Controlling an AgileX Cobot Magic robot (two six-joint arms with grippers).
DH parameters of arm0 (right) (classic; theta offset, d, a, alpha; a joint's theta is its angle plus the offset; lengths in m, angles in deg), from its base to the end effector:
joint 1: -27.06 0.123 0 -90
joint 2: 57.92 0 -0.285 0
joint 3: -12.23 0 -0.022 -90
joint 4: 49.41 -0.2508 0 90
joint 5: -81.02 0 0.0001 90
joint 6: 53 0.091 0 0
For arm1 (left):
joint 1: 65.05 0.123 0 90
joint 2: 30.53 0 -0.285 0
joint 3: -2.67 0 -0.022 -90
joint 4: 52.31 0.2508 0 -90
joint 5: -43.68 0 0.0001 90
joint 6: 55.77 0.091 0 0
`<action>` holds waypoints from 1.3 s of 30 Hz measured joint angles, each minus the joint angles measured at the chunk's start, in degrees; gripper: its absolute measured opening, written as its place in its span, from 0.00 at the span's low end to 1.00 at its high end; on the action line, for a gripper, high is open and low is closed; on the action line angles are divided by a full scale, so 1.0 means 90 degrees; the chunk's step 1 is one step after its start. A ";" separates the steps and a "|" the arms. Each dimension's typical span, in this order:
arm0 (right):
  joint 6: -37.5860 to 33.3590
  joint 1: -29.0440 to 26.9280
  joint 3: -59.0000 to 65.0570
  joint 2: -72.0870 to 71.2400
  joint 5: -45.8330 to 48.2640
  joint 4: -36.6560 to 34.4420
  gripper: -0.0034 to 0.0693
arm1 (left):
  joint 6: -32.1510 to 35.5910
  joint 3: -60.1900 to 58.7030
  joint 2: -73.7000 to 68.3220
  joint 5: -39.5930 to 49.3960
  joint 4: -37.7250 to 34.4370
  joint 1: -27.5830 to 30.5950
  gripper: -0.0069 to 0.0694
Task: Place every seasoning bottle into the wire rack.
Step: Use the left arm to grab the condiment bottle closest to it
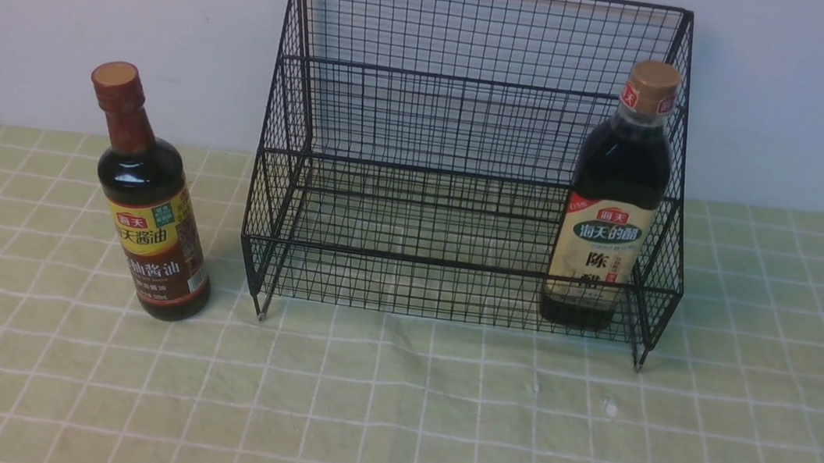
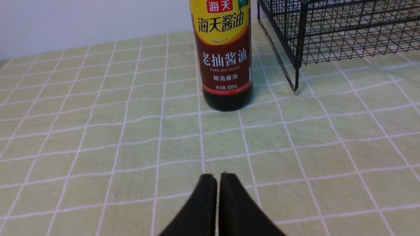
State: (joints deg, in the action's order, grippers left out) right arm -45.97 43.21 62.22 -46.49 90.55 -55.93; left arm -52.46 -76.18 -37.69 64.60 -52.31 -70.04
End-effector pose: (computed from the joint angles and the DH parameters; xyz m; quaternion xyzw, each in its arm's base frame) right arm 0.0152 0.0062 0.3485 -0.0213 0.5796 0.2134 0.7862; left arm 0.0527 -0.0046 0.1713 0.0581 0.8014 -0.0087 0.5952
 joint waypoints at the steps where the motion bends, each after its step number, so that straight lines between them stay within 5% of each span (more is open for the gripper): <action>1: 0.0000 0.0000 0.0256 -0.0160 -0.0244 -0.0060 0.03 | 0.0000 0.0000 0.0000 0.0000 0.0000 0.0000 0.08; 15: -0.0622 -0.0015 0.1404 -0.0485 -0.0301 0.0923 0.03 | 0.0000 0.0000 0.0000 0.0000 0.0000 0.0000 0.08; 24: -0.0622 -0.1524 0.2923 -0.0485 0.0275 0.0974 0.03 | 0.0000 0.0000 0.0000 0.0000 0.0000 0.0000 0.08; 39: -0.0622 -0.1667 0.3177 -0.0485 0.1299 0.0979 0.03 | 0.0000 0.0000 0.0000 0.0000 0.0000 0.0000 0.08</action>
State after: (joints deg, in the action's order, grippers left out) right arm -51.57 28.21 90.81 -50.85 102.24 -47.12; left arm -52.46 -76.18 -37.69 64.60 -52.31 -70.04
